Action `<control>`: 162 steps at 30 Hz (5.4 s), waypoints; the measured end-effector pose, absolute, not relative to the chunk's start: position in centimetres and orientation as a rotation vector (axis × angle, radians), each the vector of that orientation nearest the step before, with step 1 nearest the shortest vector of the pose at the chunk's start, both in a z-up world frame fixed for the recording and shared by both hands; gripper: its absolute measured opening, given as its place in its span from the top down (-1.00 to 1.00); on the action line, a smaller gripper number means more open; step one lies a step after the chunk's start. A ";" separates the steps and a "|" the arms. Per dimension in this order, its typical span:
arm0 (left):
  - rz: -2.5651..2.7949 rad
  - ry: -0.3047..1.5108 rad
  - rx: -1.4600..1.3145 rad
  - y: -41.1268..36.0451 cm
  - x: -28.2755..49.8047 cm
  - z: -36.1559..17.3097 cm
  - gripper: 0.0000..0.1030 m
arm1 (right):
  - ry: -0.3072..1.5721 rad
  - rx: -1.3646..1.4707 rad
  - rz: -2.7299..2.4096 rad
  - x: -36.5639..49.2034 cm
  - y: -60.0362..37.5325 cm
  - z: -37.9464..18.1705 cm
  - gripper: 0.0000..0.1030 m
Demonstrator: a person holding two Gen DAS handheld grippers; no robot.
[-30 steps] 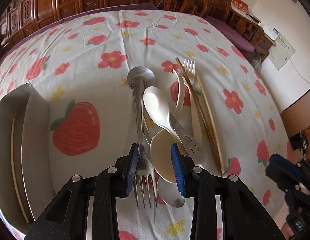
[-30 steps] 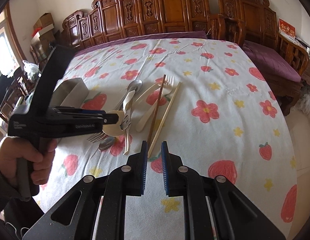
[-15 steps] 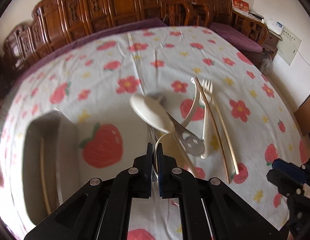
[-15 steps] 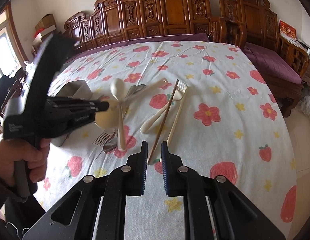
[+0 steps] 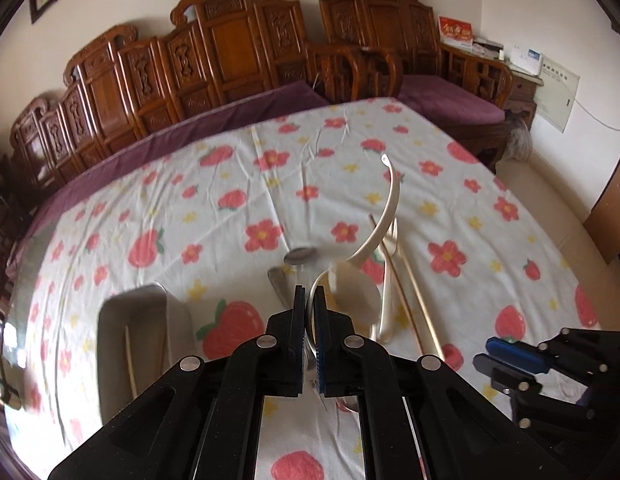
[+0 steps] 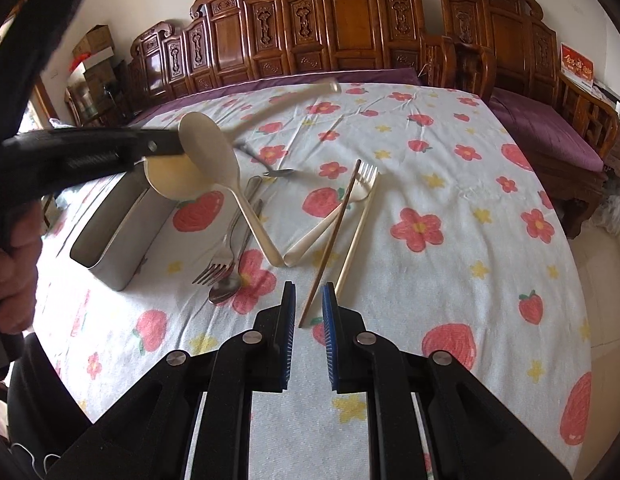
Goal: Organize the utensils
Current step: 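Lift the cream ladle with the left tool and move it over the tray, then grasp a cream plastic spoon with the right tool while the left tool holds the ladle over the tray, then release the ladle into the tray with the left tool while the right tool drops its spoon in, then reach the right tool to the utensils and grasp a light wooden chopstick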
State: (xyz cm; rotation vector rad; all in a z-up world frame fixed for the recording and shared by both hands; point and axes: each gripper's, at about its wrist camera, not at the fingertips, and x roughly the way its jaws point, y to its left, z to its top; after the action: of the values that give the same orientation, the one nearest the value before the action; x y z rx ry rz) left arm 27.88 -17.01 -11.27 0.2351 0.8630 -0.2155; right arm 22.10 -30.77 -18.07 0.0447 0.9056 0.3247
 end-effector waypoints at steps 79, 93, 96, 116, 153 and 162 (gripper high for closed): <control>-0.166 0.775 -0.047 5.1 14.7 -10.6 0.93 | 1.034 -0.067 0.256 23.2 -11.5 -24.0 0.93; -0.068 0.827 -0.061 7.4 17.8 -13.1 0.93 | 0.919 -0.051 0.287 22.8 -13.3 -17.2 0.97; -0.053 0.842 -0.066 7.7 18.9 -13.7 0.93 | 0.898 -0.045 0.308 23.0 -13.0 -15.6 0.96; -0.048 0.854 -0.071 8.3 20.4 -14.6 0.81 | 0.916 -0.051 0.423 24.7 -5.8 -15.3 0.96; -0.183 0.763 0.075 -0.8 18.0 -12.0 -0.35 | 0.873 -0.081 0.349 21.3 -23.5 -16.7 0.63; -0.252 0.806 0.116 -6.4 17.9 -13.8 -0.43 | 0.910 -0.026 0.278 22.2 -29.3 -19.7 0.52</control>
State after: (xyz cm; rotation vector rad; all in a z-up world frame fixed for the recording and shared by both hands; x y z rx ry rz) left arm 17.88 -6.42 -13.84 0.1161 0.8058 -0.2524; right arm 22.24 -29.31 -19.71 -0.0259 0.9100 0.2781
